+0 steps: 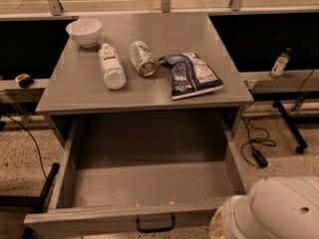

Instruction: Close top drawer

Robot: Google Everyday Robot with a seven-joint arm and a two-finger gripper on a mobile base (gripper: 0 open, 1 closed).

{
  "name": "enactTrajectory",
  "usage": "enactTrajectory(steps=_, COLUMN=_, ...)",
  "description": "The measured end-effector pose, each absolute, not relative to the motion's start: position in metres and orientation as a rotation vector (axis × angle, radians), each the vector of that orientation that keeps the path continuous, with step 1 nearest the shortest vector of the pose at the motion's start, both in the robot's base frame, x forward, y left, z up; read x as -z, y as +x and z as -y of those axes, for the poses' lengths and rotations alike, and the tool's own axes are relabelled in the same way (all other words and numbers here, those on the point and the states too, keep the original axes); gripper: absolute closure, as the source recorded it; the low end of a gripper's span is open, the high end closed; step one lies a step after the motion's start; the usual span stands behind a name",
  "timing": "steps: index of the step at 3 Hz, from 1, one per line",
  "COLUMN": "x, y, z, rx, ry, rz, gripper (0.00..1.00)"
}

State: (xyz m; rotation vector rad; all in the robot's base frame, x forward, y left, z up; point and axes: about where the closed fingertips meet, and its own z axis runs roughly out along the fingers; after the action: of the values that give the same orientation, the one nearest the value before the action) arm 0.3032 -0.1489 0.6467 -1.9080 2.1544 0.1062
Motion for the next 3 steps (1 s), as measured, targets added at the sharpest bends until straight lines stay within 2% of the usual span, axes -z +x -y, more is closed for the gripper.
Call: enactTrajectory(steps=3, x=-0.639, y=0.356, z=0.137, rx=0.002, ry=-1.757, rz=-2.079, gripper=1.0)
